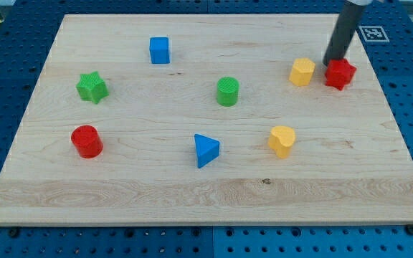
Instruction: Move red star to bottom right
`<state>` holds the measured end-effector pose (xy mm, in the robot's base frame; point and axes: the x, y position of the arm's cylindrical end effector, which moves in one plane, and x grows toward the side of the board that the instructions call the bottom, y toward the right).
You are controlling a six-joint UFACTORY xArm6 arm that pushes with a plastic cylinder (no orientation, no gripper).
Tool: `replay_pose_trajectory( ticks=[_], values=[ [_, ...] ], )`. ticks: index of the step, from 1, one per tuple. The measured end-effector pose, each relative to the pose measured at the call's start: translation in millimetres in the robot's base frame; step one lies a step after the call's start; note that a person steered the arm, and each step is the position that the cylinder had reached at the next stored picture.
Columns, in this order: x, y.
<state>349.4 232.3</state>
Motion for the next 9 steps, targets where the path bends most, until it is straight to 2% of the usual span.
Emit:
replay_pose_trajectory(
  ticks=[2, 5, 6, 8, 9],
  values=[
    [52, 18],
    [31, -11],
    [40, -16],
    [92, -21],
    [139, 3]
  ],
)
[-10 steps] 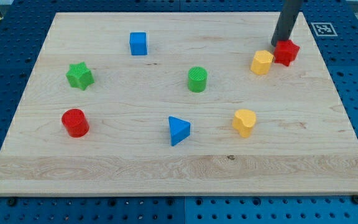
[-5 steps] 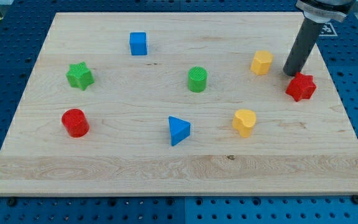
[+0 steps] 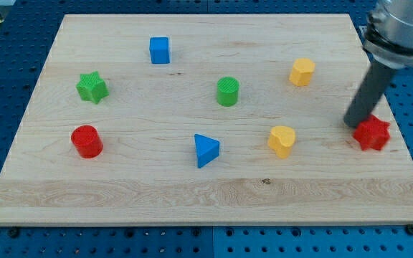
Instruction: Move red star to bottom right
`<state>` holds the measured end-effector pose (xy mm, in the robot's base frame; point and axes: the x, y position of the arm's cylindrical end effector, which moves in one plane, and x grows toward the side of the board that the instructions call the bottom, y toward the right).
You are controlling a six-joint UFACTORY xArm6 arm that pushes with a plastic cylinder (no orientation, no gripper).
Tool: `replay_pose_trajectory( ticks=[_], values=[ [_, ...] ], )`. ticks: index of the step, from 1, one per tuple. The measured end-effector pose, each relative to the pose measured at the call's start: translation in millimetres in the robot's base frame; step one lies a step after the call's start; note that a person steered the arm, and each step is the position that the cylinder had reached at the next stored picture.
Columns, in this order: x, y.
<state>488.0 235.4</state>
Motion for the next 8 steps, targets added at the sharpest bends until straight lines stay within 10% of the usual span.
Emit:
replay_pose_trajectory(
  ticks=[6, 8],
  values=[
    [54, 22],
    [-5, -21]
  ],
)
